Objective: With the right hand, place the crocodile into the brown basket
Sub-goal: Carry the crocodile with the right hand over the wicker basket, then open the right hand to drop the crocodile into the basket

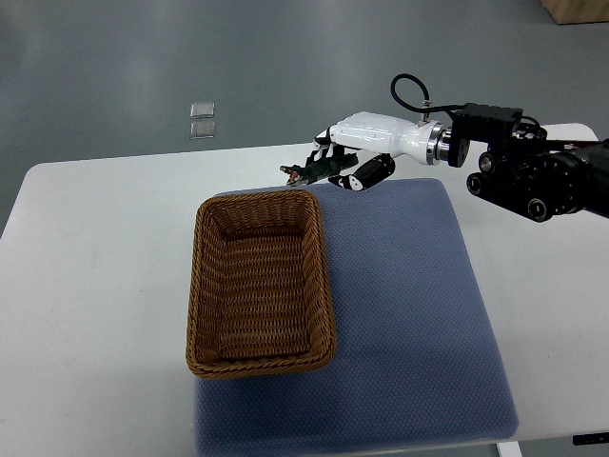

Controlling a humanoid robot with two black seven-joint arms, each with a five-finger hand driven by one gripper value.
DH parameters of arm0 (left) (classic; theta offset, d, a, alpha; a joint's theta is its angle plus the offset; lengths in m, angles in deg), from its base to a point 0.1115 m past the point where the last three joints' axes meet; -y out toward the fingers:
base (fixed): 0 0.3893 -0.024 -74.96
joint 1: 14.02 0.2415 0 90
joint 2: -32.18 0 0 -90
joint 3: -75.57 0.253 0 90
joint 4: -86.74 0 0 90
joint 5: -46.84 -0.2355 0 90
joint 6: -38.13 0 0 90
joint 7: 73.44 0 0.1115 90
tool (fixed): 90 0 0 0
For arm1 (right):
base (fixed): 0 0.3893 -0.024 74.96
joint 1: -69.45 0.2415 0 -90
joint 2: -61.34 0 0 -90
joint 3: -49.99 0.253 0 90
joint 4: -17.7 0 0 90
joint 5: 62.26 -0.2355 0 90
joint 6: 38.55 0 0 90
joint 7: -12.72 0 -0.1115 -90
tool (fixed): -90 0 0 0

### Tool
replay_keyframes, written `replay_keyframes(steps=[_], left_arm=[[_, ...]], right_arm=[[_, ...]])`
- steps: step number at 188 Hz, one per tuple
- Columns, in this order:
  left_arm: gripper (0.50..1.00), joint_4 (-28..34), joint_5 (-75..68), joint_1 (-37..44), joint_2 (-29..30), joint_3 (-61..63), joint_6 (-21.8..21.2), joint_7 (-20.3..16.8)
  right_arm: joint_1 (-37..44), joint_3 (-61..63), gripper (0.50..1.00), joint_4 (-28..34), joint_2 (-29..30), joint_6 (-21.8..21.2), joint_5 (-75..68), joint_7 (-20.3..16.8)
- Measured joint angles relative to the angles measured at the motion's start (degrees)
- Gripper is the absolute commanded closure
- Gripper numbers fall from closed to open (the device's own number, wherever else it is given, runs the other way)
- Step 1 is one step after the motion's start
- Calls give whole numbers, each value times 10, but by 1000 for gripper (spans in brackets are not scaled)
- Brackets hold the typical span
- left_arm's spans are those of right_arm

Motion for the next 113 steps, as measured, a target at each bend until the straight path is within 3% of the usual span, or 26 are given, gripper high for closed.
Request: replay_keyframes(steps=[85,101,105,106,107,108,109,110,113], left_arm=[[500,0,0,0,0,0,0,0],[500,0,0,0,0,0,0,0],[500,0,0,0,0,0,0,0],[500,0,0,0,0,0,0,0],[500,0,0,0,0,0,0,0],[500,0,0,0,0,0,0,0],[500,0,0,0,0,0,0,0],[500,0,0,0,0,0,0,0],[500,0,0,0,0,0,0,0]], right_arm=[[-3,-6,993,17,86,49,122,0],[-4,-6,899,17,89,50,124,0],[-4,-6,848,17,90,50,124,0],[-4,-6,812,17,90,50,124,0],[-4,-6,812,17,90,50,124,0],[-4,-6,767,18,90,50,124,0],[-4,-6,767,18,90,50,124,0],[-4,-6,720,18,90,50,124,0],[-4,-6,685,18,90,50,124,0]])
